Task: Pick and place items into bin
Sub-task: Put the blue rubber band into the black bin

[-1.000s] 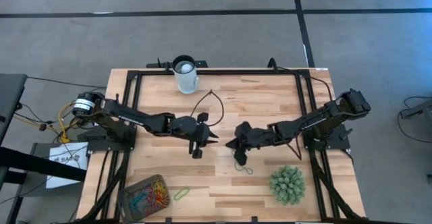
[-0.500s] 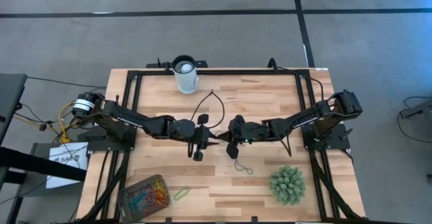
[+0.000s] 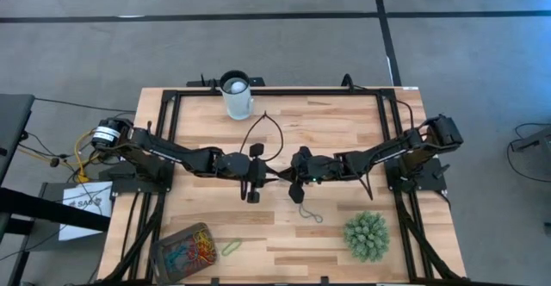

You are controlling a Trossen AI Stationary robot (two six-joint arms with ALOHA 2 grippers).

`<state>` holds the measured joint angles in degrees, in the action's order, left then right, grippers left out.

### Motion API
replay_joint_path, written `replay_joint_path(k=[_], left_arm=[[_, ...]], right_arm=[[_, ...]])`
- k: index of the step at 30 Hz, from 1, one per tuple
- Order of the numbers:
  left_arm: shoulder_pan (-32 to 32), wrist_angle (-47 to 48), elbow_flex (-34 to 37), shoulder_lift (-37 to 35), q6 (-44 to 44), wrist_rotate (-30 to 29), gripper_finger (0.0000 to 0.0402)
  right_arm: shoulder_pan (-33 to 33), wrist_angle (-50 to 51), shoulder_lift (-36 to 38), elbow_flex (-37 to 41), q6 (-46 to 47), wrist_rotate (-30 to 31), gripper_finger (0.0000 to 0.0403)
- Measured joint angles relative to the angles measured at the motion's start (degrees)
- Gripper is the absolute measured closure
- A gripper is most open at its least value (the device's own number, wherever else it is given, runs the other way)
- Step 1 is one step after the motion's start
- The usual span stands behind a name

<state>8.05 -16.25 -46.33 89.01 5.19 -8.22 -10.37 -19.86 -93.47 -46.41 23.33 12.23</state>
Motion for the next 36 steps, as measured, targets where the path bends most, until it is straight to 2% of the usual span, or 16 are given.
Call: replay_joint_path(k=[12,36], left_arm=[[0.0,5.9,0.1,0.2,-3.9,-6.1,0.0329],[0.0,1.8,0.1,0.2,-3.2,-7.5,0.0331]], right_arm=[[-0.5,-0.7,0.2,0.0,0.0,0.3,0.0403],[0.0,-4.2,0.2,0.0,-1.5,-0.1,0.0403]])
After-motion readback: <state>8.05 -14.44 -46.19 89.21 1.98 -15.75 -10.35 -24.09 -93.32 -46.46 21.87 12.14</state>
